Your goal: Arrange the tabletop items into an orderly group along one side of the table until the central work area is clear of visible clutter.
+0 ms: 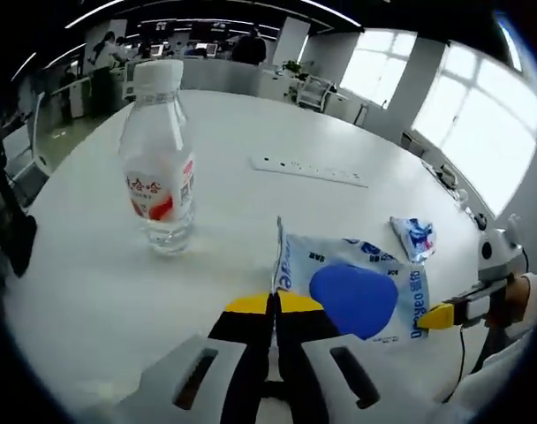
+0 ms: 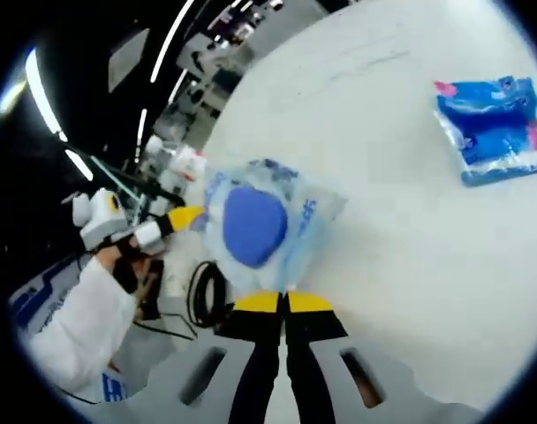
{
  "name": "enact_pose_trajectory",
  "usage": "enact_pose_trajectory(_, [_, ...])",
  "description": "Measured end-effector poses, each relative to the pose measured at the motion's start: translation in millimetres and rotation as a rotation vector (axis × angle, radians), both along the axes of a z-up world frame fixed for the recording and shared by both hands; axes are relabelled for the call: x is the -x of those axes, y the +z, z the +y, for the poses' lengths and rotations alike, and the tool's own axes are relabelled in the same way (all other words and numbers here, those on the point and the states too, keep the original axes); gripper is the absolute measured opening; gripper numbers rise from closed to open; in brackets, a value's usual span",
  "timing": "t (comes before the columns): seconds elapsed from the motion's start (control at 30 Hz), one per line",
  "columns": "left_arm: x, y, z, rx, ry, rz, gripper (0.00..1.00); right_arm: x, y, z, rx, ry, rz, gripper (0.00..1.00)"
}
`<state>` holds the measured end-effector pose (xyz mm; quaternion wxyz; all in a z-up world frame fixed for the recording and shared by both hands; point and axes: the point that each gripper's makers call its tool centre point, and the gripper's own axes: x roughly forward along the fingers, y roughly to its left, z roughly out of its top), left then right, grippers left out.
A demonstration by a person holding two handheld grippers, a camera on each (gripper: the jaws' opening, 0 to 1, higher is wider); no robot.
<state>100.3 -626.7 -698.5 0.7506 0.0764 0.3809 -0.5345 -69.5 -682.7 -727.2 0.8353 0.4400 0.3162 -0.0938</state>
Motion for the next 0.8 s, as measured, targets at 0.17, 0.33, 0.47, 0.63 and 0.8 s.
enact_pose_trajectory(0.17, [19.2,28.6,-4,0.069,0.009,-0.018,0.0,8,23.2,-28,0.12,-0.034,-0.041,0.0])
enact_pose_trajectory(0.33, [35.6,39.1,-5,0.099,0.023,-0.017,0.0,15,44.2,-49,0.196,-0.074,-0.071,0.0])
enact_pose_trajectory(0.47, [43.9,48.6,-6,0.136,0.042,-0.003,0.0,19,57.3,-61,0.228,-0.097,-0.091,0.0])
enact_pose_trajectory(0.63, [49.2,50.1,-7,0.135,0.033,-0.01,0.0,22,60.6,-65,0.261,-0.086,-0.09,0.0])
enact_pose_trajectory(0.8, [49.3,54.3,-10,0.139,0.028,-0.017,0.0,22,58.4,-66,0.294,-0.063,-0.072,0.0])
